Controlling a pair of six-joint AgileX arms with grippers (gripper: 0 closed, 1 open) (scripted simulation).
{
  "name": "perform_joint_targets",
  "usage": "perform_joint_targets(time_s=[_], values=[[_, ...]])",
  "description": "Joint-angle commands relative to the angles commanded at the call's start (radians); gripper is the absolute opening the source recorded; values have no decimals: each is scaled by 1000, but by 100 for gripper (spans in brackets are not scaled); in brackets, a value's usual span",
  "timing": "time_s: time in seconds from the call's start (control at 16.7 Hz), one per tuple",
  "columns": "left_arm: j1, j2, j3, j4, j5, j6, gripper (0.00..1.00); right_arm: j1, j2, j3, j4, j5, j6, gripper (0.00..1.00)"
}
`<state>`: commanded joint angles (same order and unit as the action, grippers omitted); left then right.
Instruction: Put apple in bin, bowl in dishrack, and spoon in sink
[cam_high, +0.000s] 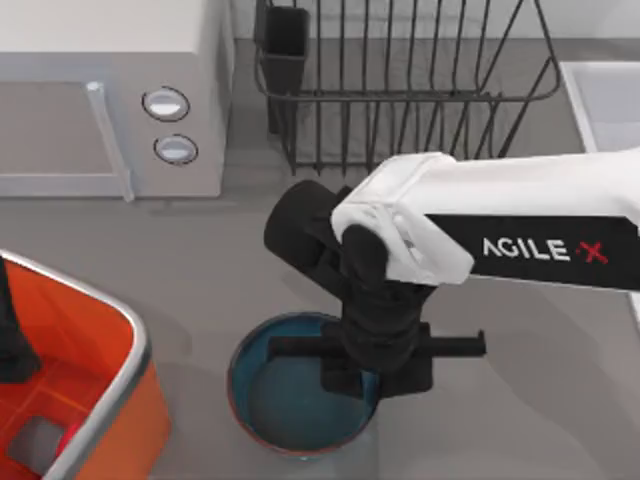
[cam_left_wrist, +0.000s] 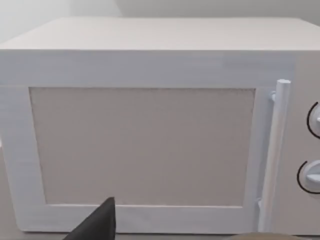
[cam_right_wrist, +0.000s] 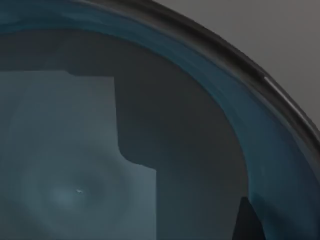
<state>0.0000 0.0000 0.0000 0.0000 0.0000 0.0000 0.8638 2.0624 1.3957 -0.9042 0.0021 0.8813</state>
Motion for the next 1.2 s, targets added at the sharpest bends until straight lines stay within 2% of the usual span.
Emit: perform_joint_targets(time_s=[0.36, 0.84, 1.2], values=[[0, 0, 0, 0, 0, 0, 100, 2, -4, 17, -17, 1, 0, 0], [0, 0, 0, 0, 0, 0, 100, -3, -79, 246, -333, 0, 0, 0], [0, 0, 0, 0, 0, 0, 100, -1, -91, 272, -364, -1, -3, 0]])
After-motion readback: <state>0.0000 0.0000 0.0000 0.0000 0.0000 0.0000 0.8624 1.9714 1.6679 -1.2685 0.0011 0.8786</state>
